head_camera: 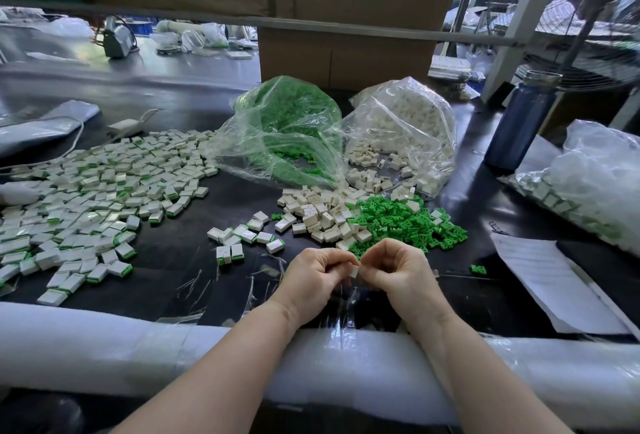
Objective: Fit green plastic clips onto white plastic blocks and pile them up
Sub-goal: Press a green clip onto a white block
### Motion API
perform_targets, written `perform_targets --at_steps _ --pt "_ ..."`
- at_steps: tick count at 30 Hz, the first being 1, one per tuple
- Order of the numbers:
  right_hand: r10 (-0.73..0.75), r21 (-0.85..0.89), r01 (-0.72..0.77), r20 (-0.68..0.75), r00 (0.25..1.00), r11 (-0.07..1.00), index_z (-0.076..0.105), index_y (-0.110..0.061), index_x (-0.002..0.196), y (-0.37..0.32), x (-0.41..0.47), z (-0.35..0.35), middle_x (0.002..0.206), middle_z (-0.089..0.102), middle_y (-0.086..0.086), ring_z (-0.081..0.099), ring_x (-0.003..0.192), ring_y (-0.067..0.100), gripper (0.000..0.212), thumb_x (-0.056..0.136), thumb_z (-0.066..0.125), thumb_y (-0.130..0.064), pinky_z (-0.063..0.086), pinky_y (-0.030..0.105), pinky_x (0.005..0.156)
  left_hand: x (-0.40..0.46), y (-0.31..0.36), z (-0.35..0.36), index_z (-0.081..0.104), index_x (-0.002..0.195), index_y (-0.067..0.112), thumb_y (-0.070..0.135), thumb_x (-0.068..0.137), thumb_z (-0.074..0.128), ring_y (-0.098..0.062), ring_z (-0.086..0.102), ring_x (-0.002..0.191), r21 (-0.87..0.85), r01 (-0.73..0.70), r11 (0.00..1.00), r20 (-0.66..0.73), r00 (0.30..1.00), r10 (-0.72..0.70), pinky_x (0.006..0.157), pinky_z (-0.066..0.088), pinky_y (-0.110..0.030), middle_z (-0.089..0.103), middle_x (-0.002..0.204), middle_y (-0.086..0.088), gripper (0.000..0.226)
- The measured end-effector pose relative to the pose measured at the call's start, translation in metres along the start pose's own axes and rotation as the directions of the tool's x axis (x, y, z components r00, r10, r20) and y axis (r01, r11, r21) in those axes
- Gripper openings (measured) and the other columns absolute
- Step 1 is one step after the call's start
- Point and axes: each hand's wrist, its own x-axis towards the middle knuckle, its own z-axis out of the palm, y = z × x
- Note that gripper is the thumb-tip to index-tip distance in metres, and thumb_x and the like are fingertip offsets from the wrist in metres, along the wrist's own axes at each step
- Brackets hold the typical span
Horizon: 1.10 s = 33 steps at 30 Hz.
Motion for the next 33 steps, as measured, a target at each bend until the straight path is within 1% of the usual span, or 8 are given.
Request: perform_targets --at_steps 4,8,11,14,18,22,24,33 --pt "0.019 0.063 -0.016 -0.049 0.999 0.998 0.064 -0.007 0.076 0.002 0.0028 0.0014 0.064 0.065 0.008 0.059 0.058 0.014 0.011 0.079 0.068 0.003 0.05 0.022 0.054 -0.0004 0.0021 0.0029 0.064 0.089 0.025 0.013 0.093 0.053 -0.01 0.055 0.069 0.016 -0.034 0.999 -0.041 0.999 0.035 0.075 0.048 -0.027 0.063 0.076 0.001 0.017" --pt "0.04 0.098 -0.034 -0.069 0.997 0.995 0.064 -0.008 0.075 0.0046 0.0046 -0.0001 0.058 0.066 0.001 0.061 0.054 0.009 0.013 0.083 0.064 0.002 0.048 0.018 0.051 -0.0012 0.0016 0.0024 0.055 0.105 0.031 0.009 0.086 0.062 -0.005 0.05 0.072 0.121 -0.148 0.981 -0.064 0.986 0.157 0.073 0.043 -0.014 0.056 0.1 0.002 0.029" --pt "0.043 0.116 -0.038 -0.039 0.998 0.992 0.064 -0.008 0.075 0.0042 0.0032 0.0001 0.057 0.066 0.001 0.061 0.053 0.007 0.012 0.084 0.063 0.001 0.048 0.016 0.05 -0.0015 0.0014 0.0027 0.062 0.101 0.019 0.001 0.081 0.066 -0.011 0.055 0.078 0.246 -0.205 0.947 -0.061 0.972 0.226 0.074 0.044 -0.012 0.055 0.099 0.008 0.027" --pt "0.031 0.126 -0.026 -0.035 0.999 0.992 0.066 -0.008 0.076 0.0029 0.0022 -0.0008 0.059 0.067 0.0 0.059 0.053 0.006 0.01 0.085 0.064 -0.004 0.049 0.017 0.051 0.0 -0.0001 0.0028 0.068 0.097 0.013 0.006 0.084 0.065 -0.012 0.061 0.086 0.171 -0.155 0.973 -0.119 0.977 0.177 0.08 0.046 -0.011 0.063 0.093 0.004 0.015" --pt "0.012 0.086 -0.008 -0.046 0.999 0.996 0.067 -0.01 0.074 0.0026 0.002 -0.0008 0.057 0.066 -0.001 0.058 0.051 0.004 0.012 0.083 0.065 -0.003 0.048 0.015 0.051 0.0014 -0.0021 0.0017 0.069 0.097 0.015 0.016 0.087 0.063 -0.014 0.064 0.09 0.065 -0.05 0.997 -0.077 0.996 0.055 0.087 0.05 -0.022 0.071 0.091 0.0 0.012" --pt "0.02 0.012 -0.019 -0.067 0.998 1.0 0.064 -0.01 0.07 0.0049 0.0037 0.0024 0.055 0.063 -0.001 0.056 0.049 0.003 0.016 0.085 0.064 -0.003 0.046 0.015 0.049 0.0019 -0.0039 0.0011 0.069 0.089 0.021 0.019 0.088 0.062 -0.006 0.061 0.078 0.089 -0.028 0.996 -0.059 0.998 0.034 0.077 0.048 -0.016 0.068 0.08 0.007 0.006" --pt "0.026 -0.016 -0.027 -0.065 0.998 1.0 0.064 -0.011 0.069 0.0059 0.0042 0.0029 0.053 0.062 -0.002 0.054 0.048 0.002 0.018 0.085 0.064 -0.003 0.046 0.016 0.049 0.0018 -0.0045 0.0009 0.07 0.089 0.018 0.019 0.088 0.063 -0.006 0.06 0.076 0.101 -0.011 0.995 -0.054 0.998 0.016 0.076 0.047 -0.018 0.067 0.078 0.006 0.007" --pt "0.024 -0.129 -0.026 -0.017 1.0 0.991 0.062 -0.017 0.063 0.0064 0.003 0.0033 0.051 0.059 -0.004 0.05 0.045 0.002 0.025 0.084 0.065 -0.004 0.043 0.016 0.048 -0.0002 -0.0021 0.0005 0.071 0.1 0.01 0.017 0.088 0.062 -0.014 0.064 0.086 0.234 -0.02 0.972 -0.024 0.999 0.026 0.083 0.049 -0.026 0.07 0.091 -0.004 0.016"
